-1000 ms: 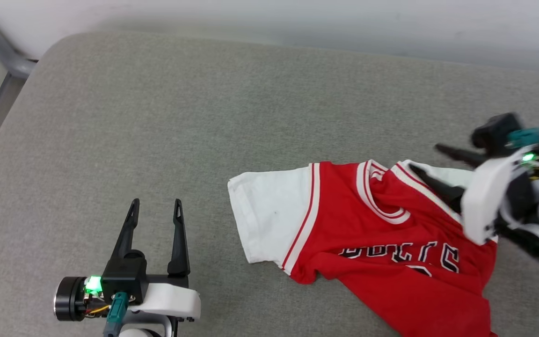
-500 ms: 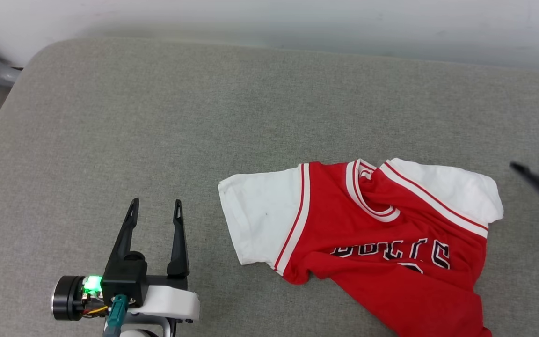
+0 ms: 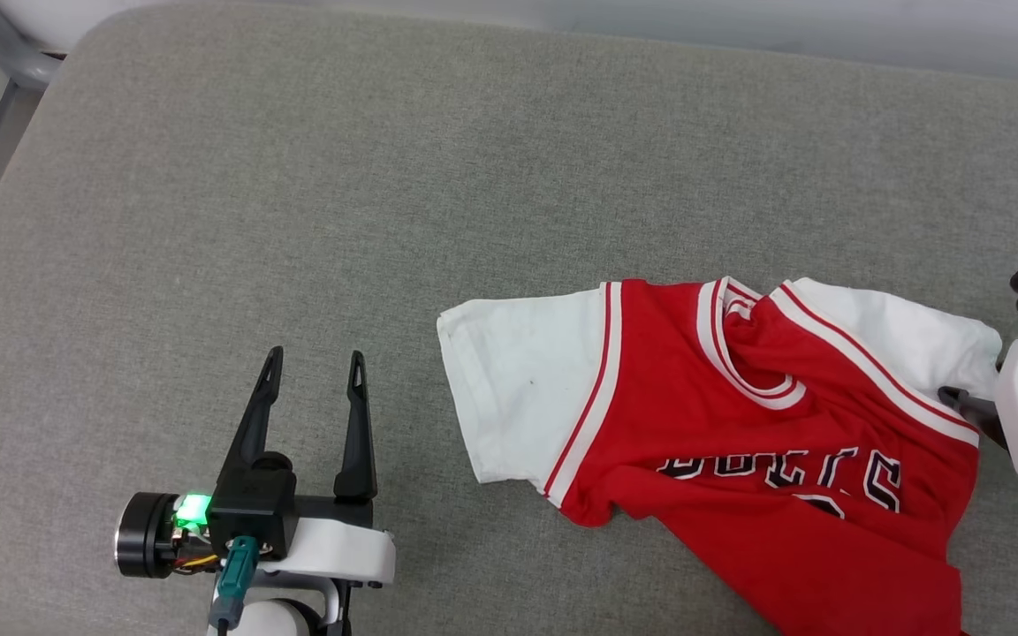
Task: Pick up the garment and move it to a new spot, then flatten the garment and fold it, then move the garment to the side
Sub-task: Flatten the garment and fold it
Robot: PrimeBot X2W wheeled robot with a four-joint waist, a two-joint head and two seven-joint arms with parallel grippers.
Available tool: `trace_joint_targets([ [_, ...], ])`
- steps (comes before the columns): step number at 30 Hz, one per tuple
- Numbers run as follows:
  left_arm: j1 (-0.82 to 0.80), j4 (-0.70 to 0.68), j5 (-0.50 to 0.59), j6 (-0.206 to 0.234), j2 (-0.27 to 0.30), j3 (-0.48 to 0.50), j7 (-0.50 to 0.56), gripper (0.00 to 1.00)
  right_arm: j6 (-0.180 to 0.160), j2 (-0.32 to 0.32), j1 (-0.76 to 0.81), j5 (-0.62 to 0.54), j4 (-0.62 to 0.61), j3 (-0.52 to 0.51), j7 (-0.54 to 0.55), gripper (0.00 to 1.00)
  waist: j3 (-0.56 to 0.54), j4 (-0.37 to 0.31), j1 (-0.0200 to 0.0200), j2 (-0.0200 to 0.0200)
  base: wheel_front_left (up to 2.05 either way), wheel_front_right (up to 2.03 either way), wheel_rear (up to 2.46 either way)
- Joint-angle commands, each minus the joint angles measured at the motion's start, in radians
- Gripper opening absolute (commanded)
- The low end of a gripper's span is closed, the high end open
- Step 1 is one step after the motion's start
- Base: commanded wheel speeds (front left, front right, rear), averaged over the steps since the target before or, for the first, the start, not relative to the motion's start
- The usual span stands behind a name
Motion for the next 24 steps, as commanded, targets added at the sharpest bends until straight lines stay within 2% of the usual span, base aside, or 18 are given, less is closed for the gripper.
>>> trace_joint_targets([
  [1, -0.018, 0.0, -0.003, 0.005, 0.001, -0.001, -0.003, 1.0, -0.001, 0.027, 0.034, -0.009, 0.034, 0.025, 0.008, 1.0, 0.012, 0.01, -0.0001, 0.0, 0.0, 0.0, 0.0],
  [7, -0.01, 0.006, -0.004, 0.012, 0.001, 0.004, -0.003, 1.0, 0.001, 0.062, 0.078, 0.004, 0.084, 0.063, -0.001, 1.0, 0.008, 0.002, -0.0001, 0.0, 0.0, 0.0, 0.0],
  [8, -0.007, 0.008, -0.004, 0.012, 0.002, 0.005, -0.003, 1.0, 0.001, 0.064, 0.079, 0.009, 0.079, 0.063, -0.015, 0.13, 0.004, -0.003, -0.0001, 0.0, 0.0, 0.0, 0.0],
  [9, -0.007, 0.008, -0.004, 0.012, 0.002, 0.005, -0.003, 1.0, 0.001, 0.064, 0.079, 0.009, 0.079, 0.063, -0.015, 0.13, 0.004, -0.003, -0.0001, 0.0, 0.0, 0.0, 0.0],
  [10, -0.004, 0.009, -0.004, 0.013, 0.003, 0.006, -0.003, 1.0, 0.001, 0.064, 0.078, 0.017, 0.075, 0.058, -0.03, 0.0, -0.001, -0.009, -0.0001, 0.0, 0.0, 0.0, 0.0],
  [17, 0.013, 0.017, -0.003, 0.012, 0.011, 0.01, -0.003, 1.0, -0.001, 0.021, 0.066, 0.038, -0.014, -0.004, -0.168, 0.0, -0.063, -0.058, -0.0001, 0.0, 0.0, 0.0, 0.0],
  [24, 0.051, 0.017, -0.006, 0.014, 0.02, 0.016, -0.003, 1.0, -0.001, -0.045, 0.166, 0.034, -0.134, -0.08, -0.232, 0.0, -0.126, -0.115, -0.0001, 0.0, 0.0, 0.0, 0.0],
])
